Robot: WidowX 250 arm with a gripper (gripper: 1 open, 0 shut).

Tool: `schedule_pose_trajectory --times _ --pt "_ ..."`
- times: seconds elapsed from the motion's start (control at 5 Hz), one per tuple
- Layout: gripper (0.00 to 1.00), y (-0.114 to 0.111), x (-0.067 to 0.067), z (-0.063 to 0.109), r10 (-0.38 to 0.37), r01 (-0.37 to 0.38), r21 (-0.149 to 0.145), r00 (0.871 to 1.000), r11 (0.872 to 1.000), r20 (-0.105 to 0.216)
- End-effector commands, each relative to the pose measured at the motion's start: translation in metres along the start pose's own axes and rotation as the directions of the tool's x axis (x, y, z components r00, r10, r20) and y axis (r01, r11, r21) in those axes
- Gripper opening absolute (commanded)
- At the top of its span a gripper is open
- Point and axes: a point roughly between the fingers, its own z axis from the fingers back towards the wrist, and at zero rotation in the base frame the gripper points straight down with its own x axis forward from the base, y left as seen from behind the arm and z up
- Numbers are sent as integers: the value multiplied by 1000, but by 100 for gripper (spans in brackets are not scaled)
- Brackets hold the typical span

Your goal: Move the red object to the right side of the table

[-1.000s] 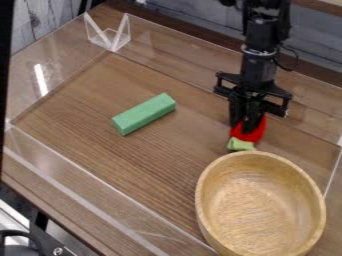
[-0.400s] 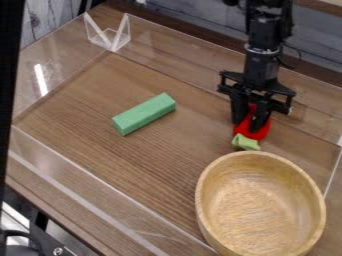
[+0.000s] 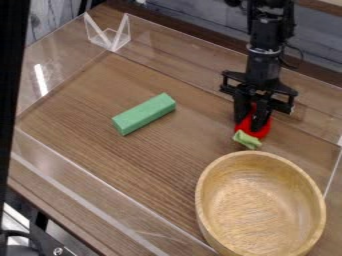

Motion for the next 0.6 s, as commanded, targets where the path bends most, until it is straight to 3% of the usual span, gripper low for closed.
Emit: schedule_pose_trajectory --times 0.0,0.4 --pt "0 -7 4 -9 -36 36 6 999 999 3" --pt "0 -10 4 -11 -46 46 7 999 999 -8"
